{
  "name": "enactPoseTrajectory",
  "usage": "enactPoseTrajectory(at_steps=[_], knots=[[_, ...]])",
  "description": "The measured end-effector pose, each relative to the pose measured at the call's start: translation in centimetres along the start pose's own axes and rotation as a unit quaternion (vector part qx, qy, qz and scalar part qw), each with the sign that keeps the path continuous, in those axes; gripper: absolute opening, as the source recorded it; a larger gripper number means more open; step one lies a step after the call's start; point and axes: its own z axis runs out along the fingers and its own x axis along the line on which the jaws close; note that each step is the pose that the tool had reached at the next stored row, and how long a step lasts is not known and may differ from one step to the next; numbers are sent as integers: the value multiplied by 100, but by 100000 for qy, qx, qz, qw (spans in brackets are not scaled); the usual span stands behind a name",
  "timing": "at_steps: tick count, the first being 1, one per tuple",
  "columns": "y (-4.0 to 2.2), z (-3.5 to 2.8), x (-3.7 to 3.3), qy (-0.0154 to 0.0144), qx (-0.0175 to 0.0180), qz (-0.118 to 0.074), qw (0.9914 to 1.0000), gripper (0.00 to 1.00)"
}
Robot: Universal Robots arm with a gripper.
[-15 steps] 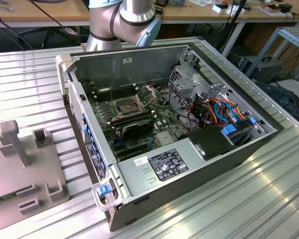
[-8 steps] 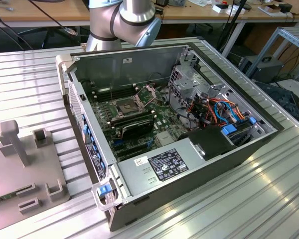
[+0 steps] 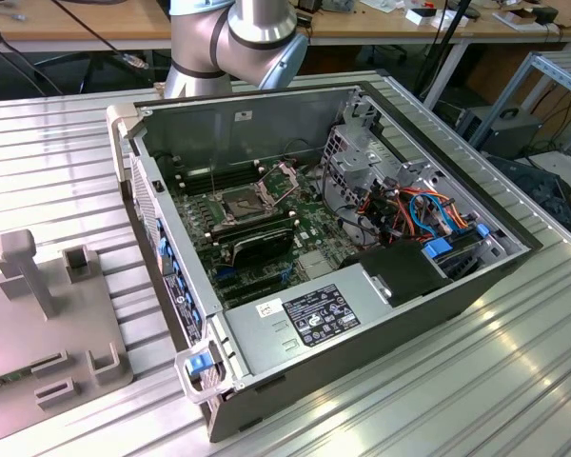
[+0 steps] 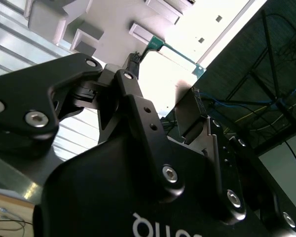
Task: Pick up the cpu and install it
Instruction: 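Pick up the cpu and move it towards the insertion slot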
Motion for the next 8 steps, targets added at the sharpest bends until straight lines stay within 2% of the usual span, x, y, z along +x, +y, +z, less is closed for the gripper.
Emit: enactPoseTrajectory(at_steps=[8], knots=[[0,0,-3,-4,-2,-3,100000,54]])
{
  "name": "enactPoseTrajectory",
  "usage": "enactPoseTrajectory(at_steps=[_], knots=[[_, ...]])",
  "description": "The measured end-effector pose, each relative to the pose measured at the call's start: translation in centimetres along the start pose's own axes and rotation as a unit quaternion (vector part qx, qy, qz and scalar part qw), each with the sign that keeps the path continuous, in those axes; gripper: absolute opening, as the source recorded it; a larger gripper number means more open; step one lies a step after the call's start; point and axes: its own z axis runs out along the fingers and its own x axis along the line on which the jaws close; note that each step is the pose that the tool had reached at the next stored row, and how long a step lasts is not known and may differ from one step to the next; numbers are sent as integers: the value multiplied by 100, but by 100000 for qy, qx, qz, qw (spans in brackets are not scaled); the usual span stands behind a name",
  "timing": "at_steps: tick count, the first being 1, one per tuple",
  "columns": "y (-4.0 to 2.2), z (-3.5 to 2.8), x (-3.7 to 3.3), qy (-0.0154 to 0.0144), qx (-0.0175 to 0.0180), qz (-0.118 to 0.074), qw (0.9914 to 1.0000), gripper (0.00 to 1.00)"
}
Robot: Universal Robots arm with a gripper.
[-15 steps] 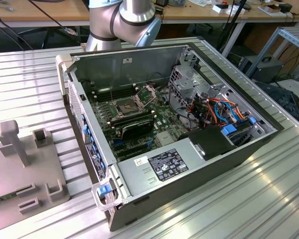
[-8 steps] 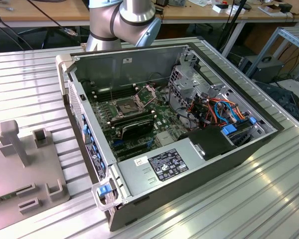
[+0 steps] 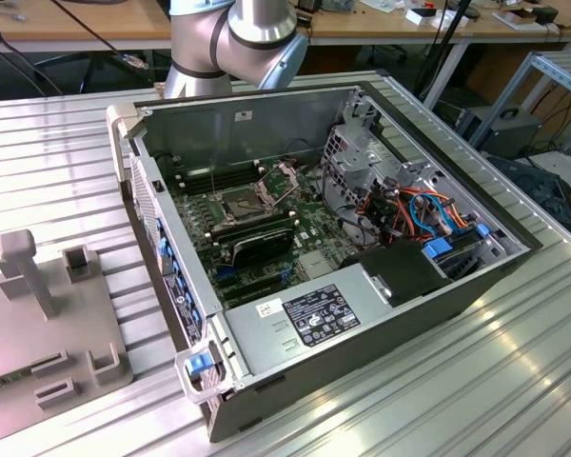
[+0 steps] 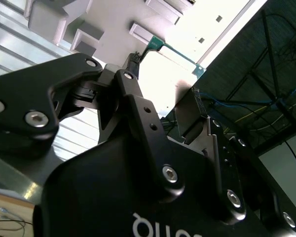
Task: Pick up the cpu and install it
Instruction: 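Pick up the cpu and move it towards the insertion slot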
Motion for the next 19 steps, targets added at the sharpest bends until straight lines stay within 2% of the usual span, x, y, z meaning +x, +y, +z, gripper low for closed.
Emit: enactPoseTrajectory(at_steps=[10,19], knots=[[-3,0,-60,-4,-4,1,100000,54],[-4,-1,-85,2,-1,-1,100000,54]])
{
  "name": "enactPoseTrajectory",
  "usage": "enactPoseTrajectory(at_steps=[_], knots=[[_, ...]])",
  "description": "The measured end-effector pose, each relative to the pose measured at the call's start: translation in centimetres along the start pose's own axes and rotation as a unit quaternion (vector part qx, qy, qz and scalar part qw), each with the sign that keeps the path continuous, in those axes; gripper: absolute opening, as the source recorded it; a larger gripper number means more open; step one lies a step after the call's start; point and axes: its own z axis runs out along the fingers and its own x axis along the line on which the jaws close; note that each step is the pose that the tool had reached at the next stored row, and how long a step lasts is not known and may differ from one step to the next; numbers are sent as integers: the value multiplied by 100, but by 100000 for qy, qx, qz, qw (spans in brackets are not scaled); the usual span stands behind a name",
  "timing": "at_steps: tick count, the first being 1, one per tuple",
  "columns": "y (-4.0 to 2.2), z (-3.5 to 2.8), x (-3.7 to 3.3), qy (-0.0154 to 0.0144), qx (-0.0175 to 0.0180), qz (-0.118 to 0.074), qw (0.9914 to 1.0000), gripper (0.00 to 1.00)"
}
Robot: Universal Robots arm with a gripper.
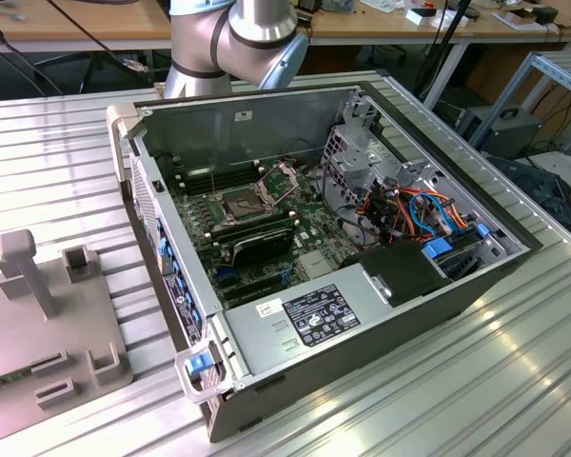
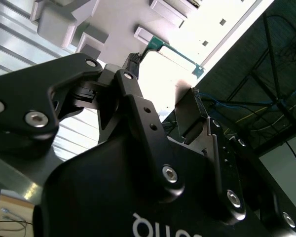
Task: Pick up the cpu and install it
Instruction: 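Pick up the cpu and move it towards the insertion slot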
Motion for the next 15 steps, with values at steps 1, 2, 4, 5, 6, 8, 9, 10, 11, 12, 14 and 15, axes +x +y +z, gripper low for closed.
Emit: enactPoseTrajectory(at_steps=[1,2,4,5,6,8,9,10,11,12,14,15], knots=[[0,0,-6,-3,-1,-4,100000,54],[-1,0,-11,0,-2,-2,100000,54],[-1,0,-21,-4,-4,0,100000,54],[-1,-1,-24,1,1,-1,100000,54],[-1,0,-25,-1,0,4,100000,54],[-1,0,-29,-2,-1,0,100000,54],[-3,0,-51,-3,-4,0,100000,54],[-3,-1,-64,0,-1,0,100000,54],[-3,-1,-64,-1,-3,2,100000,54],[-3,-1,-65,-3,-1,1,100000,54],[-3,0,-70,-6,-3,-1,100000,54],[-4,-1,-73,-4,-2,-4,100000,54]])
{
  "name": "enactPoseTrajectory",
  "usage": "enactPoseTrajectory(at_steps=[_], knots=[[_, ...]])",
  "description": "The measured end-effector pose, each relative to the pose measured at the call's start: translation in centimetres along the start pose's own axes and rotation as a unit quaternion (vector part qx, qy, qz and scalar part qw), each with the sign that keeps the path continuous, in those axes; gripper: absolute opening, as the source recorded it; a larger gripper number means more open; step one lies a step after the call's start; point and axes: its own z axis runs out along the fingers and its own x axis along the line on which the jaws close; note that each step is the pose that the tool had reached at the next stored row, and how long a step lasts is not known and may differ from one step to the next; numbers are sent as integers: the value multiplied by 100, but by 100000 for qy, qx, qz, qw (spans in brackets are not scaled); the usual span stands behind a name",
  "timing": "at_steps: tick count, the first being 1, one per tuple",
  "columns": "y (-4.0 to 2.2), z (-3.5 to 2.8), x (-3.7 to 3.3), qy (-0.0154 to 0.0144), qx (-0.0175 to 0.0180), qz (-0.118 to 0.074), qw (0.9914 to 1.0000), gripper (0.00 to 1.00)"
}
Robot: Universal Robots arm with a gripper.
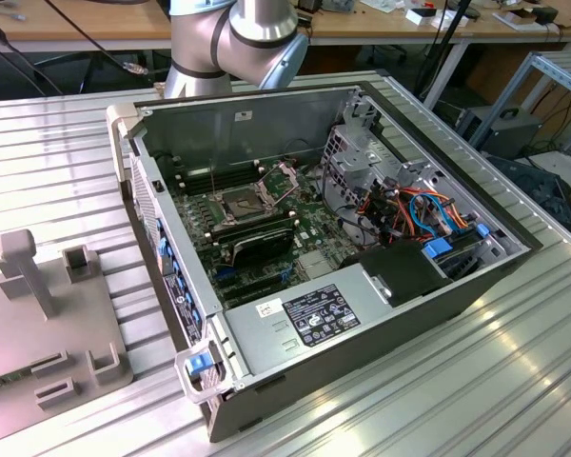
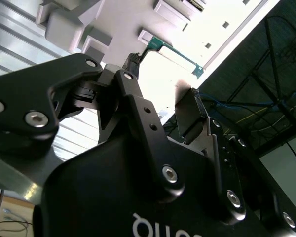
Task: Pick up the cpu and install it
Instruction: 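Pick up the cpu and move it towards the insertion slot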
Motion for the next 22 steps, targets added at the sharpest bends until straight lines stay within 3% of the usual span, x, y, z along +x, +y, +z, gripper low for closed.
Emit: enactPoseTrajectory(at_steps=[7,9,22], knots=[[-1,0,-14,4,1,4,100000,54],[-2,-1,-57,5,3,5,100000,54],[-3,-1,-60,3,2,4,100000,54]])
